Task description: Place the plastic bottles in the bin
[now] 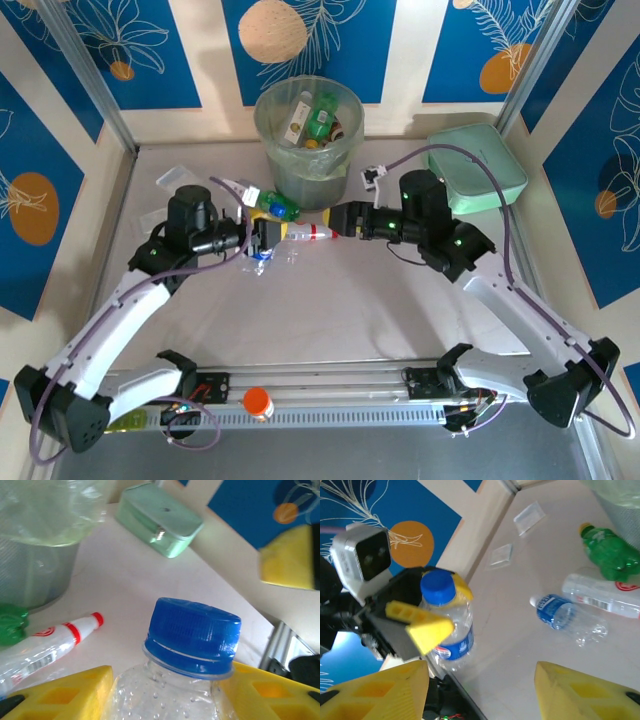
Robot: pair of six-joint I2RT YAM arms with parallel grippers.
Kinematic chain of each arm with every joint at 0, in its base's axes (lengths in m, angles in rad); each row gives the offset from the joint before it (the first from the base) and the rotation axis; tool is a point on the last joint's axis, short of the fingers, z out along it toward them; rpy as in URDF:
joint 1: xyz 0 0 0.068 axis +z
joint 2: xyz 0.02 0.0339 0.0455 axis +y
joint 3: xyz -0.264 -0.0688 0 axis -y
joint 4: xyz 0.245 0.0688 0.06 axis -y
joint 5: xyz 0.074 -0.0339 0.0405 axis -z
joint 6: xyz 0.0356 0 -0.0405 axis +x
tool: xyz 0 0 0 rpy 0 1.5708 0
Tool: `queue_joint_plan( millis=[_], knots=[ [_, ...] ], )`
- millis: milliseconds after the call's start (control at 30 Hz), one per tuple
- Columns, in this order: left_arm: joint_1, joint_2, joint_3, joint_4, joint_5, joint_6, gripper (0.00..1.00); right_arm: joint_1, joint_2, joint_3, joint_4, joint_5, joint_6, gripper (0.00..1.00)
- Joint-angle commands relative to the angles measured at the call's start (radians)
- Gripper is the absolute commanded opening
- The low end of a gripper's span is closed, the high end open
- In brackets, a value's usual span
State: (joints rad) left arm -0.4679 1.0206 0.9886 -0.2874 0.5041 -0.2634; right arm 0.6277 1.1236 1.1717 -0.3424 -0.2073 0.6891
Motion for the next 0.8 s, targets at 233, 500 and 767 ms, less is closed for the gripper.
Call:
queue_joint_plan(
  millis=[233,500,767],
  knots=[
    [-0.064,-0.088,-0.032,0.019,0.068,0.1,0.49,0.172,0.178,0.219,0.014,0.018,-0.026,0.69],
    [-0.073,-0.085,-0.03,0.038,0.078,0.096,0.49,0.252,0.241,0.284,-0.056,0.116,-0.077,0.61],
    [-0.085,-0.079,-0.034,0.055,0.072,0.098,0.49,0.271,0.271,0.291,-0.069,0.134,-0.084,0.31]
  ],
)
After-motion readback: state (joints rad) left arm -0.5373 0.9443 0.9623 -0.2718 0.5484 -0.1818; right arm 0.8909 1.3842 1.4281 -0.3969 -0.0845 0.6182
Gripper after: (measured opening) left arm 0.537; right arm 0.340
